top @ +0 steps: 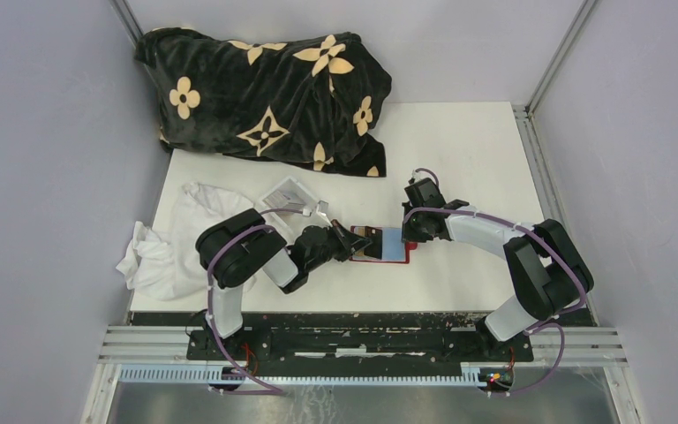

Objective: Put the credit cards into the card holder
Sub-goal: Insert the credit card into the card holder.

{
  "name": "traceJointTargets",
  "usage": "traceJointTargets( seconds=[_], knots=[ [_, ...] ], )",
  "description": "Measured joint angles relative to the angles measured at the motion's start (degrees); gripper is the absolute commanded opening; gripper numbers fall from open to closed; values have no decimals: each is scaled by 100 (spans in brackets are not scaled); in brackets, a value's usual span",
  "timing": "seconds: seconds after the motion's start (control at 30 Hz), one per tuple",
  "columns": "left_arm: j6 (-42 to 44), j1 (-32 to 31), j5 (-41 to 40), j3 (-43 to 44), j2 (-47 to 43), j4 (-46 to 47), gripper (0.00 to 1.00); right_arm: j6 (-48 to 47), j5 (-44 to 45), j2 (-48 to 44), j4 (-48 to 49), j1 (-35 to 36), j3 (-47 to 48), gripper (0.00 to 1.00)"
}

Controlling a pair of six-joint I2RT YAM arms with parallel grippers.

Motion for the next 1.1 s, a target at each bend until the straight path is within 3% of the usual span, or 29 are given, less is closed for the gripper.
traceJointTargets(
  seconds=[0.67, 1.1],
  knots=[
    [-96, -210, -83, -11, 229, 306, 3, 2, -26, 0, 28, -26, 0, 1],
    [-98, -332, -684, -199, 227, 614, 3, 2, -39, 13, 37, -33, 0, 1]
  ],
)
